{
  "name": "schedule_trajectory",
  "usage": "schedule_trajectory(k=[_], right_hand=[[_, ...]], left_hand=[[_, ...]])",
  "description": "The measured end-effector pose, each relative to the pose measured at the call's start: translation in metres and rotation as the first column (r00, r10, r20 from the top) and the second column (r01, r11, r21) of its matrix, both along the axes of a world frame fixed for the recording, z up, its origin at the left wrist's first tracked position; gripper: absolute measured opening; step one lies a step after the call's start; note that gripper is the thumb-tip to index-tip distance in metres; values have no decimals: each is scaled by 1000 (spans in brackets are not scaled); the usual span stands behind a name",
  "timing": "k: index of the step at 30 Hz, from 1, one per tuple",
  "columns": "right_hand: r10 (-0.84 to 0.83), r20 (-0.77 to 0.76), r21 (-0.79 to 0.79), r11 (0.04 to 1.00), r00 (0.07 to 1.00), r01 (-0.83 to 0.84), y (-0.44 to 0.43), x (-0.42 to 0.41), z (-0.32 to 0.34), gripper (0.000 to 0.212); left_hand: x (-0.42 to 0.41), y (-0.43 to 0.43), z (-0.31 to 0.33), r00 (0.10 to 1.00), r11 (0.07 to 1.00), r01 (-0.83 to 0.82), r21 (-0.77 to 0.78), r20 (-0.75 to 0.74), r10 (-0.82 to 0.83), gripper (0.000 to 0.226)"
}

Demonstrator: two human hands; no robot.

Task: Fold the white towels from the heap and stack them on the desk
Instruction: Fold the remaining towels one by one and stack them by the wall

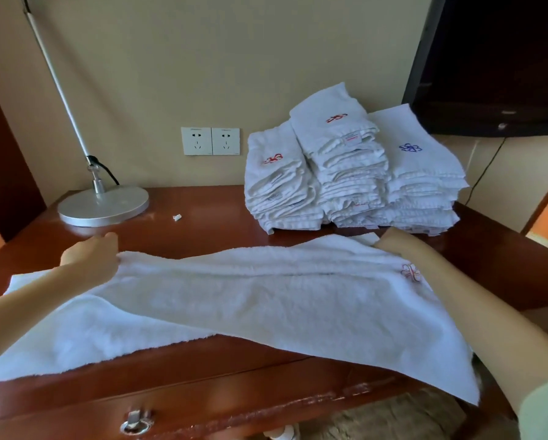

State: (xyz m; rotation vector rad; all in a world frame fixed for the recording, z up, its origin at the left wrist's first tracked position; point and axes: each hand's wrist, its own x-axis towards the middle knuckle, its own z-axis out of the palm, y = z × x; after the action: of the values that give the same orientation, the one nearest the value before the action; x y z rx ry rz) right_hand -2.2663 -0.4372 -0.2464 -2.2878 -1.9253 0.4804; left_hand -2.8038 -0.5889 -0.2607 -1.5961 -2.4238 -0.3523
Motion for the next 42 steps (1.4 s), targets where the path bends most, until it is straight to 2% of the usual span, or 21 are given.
schedule_trajectory(k=[3,5,7,9,11,15,18,20,22,25,26,28,30,32,34,36,38,40,42], right_hand=[[-105,-42,74,991,994,108,-2,30,6,37],[-207,-133,182,956,969,229,-3,52,7,42],[-276,-179,276,907,944,318,-6,63,8,36],[-316,-154,318,881,936,350,-5,63,7,23],[-344,-98,309,881,934,358,-4,57,7,25],[-241,80,201,954,967,221,1,31,17,30],[-127,264,158,984,956,87,-8,-4,27,41],[-21,373,111,994,928,-22,-18,-31,31,47],[152,349,69,980,925,-187,-29,-60,32,44],[423,34,113,899,906,-424,-48,-114,28,25],[483,-71,163,869,873,-467,-59,-135,26,20],[590,-180,270,799,787,-538,-77,-177,22,11],[685,-238,309,726,689,-615,-92,-217,17,15],[761,-267,289,648,591,-705,-109,-253,14,31],[821,-226,254,570,525,-782,-129,-282,12,51],[871,-91,219,490,483,-844,-149,-304,8,73],[895,59,179,425,441,-887,-165,-319,1,85],[895,161,174,389,416,-904,-175,-328,-2,83],[886,199,173,390,420,-904,-180,-332,-2,74]], left_hand=[[15,5,3,1000,999,8,-53,4,-8,21],[23,10,4,999,999,34,15,29,-34,17],[30,15,1,993,994,105,6,62,-105,17],[37,20,-4,982,980,173,-101,99,-164,32],[38,22,-7,974,963,204,-174,137,-181,52],[31,13,-1,971,964,184,-191,187,-148,72],[23,1,5,950,948,205,-241,281,-134,75],[21,-9,10,935,935,261,-238,302,-184,74],[22,-22,16,930,927,316,-202,259,-261,71],[21,-43,22,926,913,373,-168,121,-356,59],[18,-50,23,919,905,394,-163,92,-383,57],[9,-65,22,901,884,433,-175,92,-423,66],[-3,-82,19,891,861,453,-232,95,-443,84],[-16,-97,14,891,846,445,-295,49,-451,88],[-25,-109,12,903,863,420,-281,30,-429,77],[-27,-117,15,908,892,404,-204,-26,-417,59],[-24,-119,20,905,899,400,-177,-79,-418,52],[-18,-118,23,902,903,388,-186,-126,-413,48],[-12,-114,25,910,920,351,-176,-167,-379,42]])
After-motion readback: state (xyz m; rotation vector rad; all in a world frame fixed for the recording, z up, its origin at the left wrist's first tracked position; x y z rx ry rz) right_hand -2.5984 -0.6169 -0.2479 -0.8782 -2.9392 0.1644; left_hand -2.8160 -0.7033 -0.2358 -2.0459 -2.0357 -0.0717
